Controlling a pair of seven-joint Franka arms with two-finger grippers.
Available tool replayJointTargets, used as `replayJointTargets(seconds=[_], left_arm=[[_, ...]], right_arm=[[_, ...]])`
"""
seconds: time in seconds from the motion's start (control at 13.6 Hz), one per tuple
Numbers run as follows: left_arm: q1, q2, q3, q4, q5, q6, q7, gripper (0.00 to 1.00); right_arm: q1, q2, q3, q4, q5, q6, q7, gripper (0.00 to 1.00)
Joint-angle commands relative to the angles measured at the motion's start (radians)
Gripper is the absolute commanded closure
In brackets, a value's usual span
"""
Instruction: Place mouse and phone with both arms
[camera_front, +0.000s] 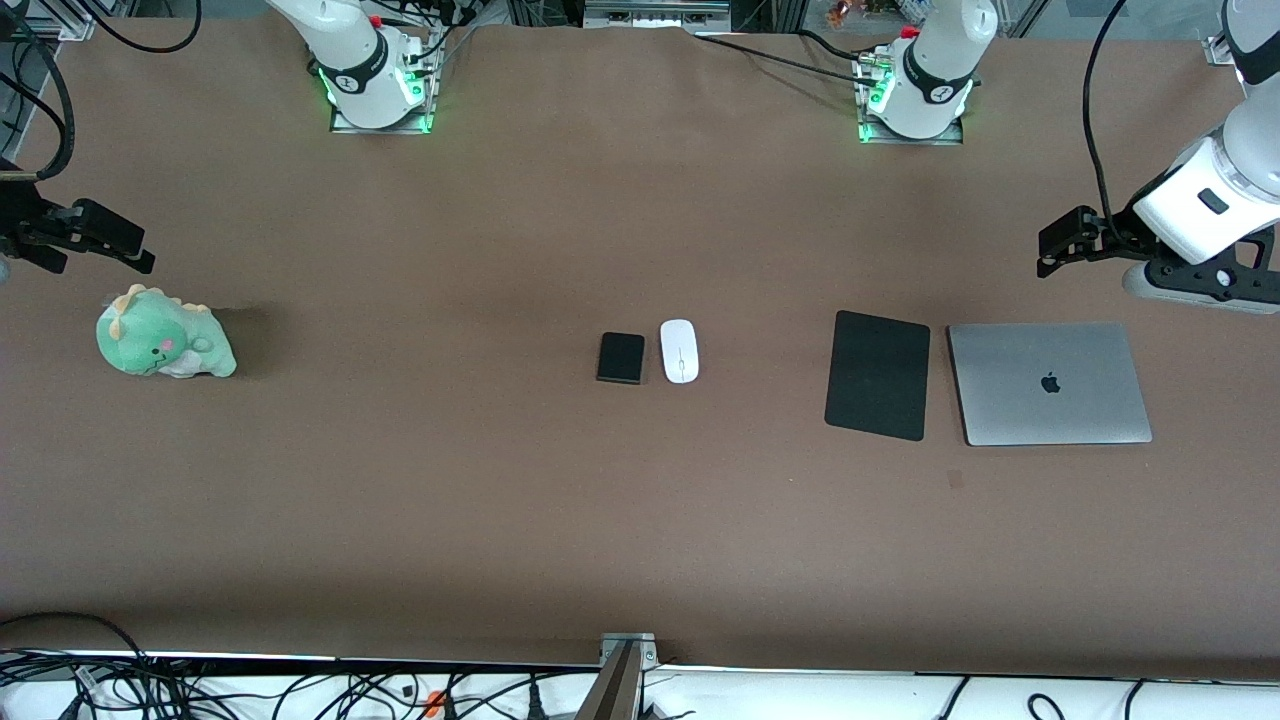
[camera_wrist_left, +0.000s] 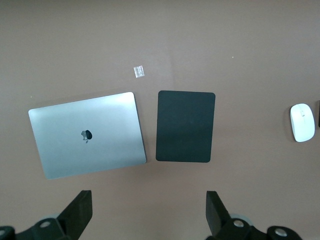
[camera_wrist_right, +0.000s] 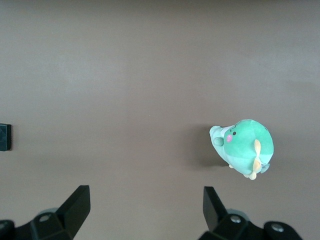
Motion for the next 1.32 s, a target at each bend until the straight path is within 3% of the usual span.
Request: replayJointTargets(seconds=[0.0,0.59,1.1,1.25], left_arm=[[-0.001,0.014,-0.002,0.034,0.043,-0.032,0.014,0.00],[-0.006,0.021,-0.008,0.037,0.045,-0.030,0.008,0.00],[-0.026,0.098,-0.019,0.036,0.028,-0.094,0.007,0.00],[-0.044,0.142,-0.047,0.036,-0.044,-0.087,-0.037,0.00]], right_arm=[[-0.005,-0.004,0.001,0.012,0.018,-0.020,-0.001,0.00],[-0.005,-0.004,0.001,0.012,0.018,-0.018,-0.009,0.00],[-0.005,-0.003,0.002,0.006,0.013,-0.020,-0.001,0.00],[-0.002,-0.003,0.002,0.006,0.007,-0.020,-0.013,0.00]])
